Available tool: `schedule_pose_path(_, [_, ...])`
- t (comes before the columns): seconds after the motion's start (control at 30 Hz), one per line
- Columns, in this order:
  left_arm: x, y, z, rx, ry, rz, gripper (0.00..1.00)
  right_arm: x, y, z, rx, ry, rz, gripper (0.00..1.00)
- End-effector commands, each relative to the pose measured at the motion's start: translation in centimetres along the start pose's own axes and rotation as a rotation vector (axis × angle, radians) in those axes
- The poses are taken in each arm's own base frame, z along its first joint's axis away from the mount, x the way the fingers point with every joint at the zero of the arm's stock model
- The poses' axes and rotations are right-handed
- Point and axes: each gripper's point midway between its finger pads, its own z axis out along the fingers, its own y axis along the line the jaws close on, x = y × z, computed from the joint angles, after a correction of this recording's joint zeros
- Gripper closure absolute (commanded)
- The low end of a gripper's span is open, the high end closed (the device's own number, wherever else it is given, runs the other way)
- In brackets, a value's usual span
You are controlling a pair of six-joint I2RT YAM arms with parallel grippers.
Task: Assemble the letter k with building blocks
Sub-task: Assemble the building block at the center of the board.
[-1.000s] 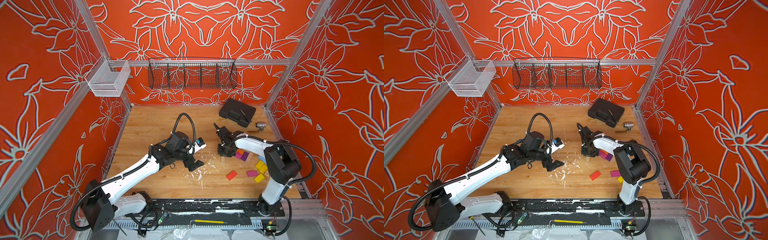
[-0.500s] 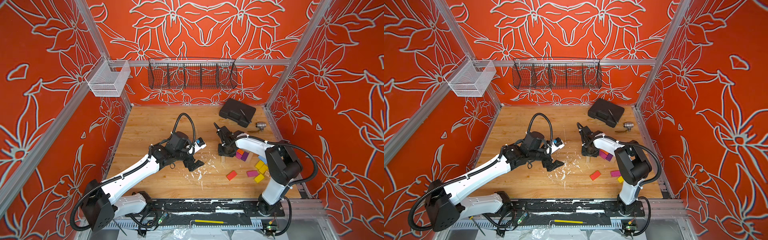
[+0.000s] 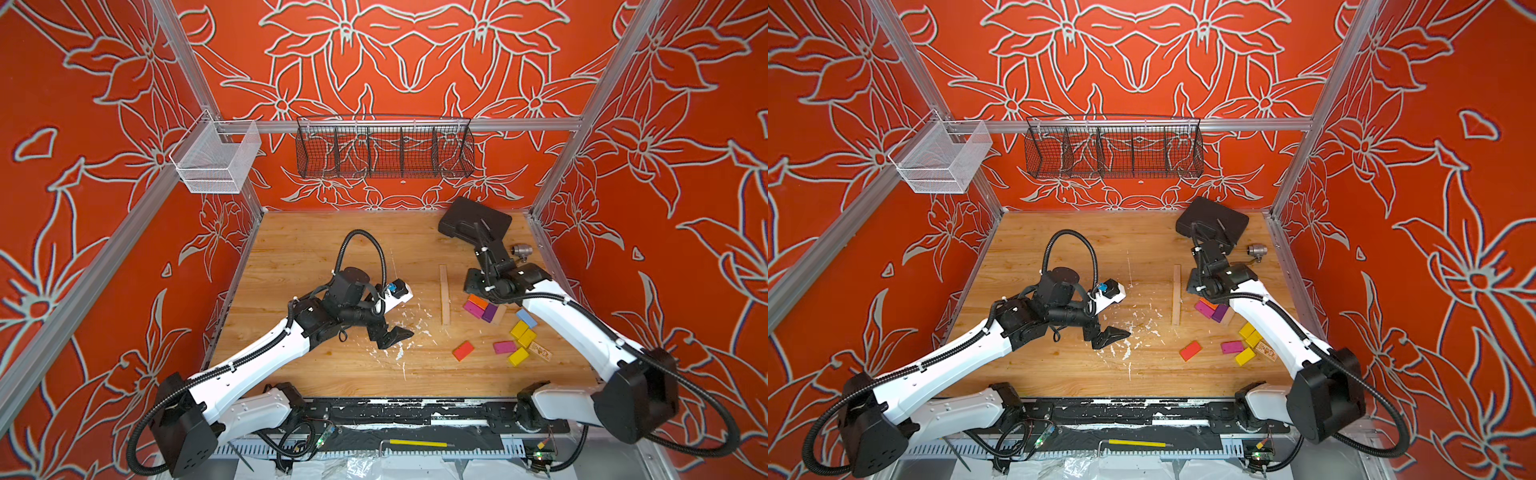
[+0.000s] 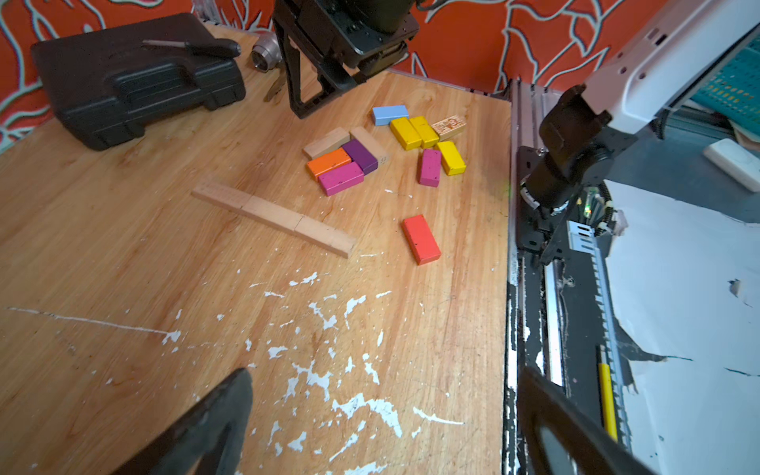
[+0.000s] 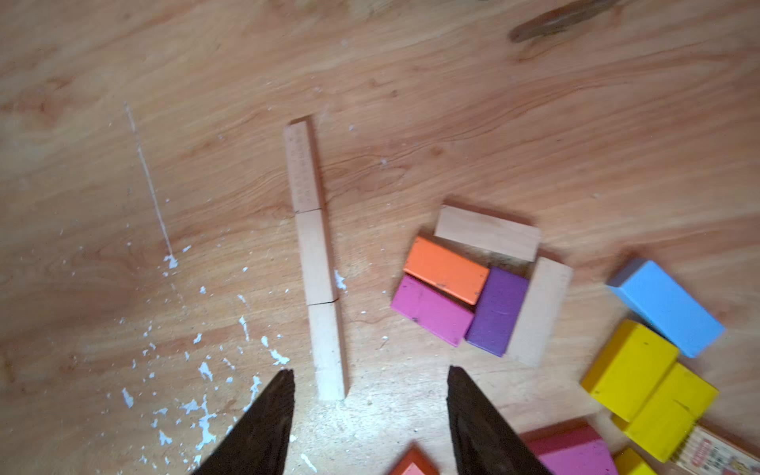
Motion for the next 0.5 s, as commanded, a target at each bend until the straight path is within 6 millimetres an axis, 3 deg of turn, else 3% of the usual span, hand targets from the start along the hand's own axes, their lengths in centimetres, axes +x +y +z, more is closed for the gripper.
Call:
schedule_pose_path(0.0, [-1.2,-1.8,-0.4,0.070,-0.058,0.059,0.03,1.7,-2.9,0.0,0.090,0.041,0.016,0.39])
schedule_pose_path(0.1, [-1.4,-2.9,-0.6,0.117,-0.074,0.094,0.03,2.4,-3.4,0.5,0.085,0.064,-0.013,0.39])
schedule_pose_path(0.3, [-1.0,-5.0,-0.9,0.175,-0.088,0.189,0.03,4.1,-2.6,3.5,0.061,0.241,-0.221,0.40])
schedule_pose_path(0.47, [-0.8,-4.7,-1.0,0.140,-0.070,0.207,0.03,5.7,-2.5,6.0,0.084,0.402,-0.377,0.39])
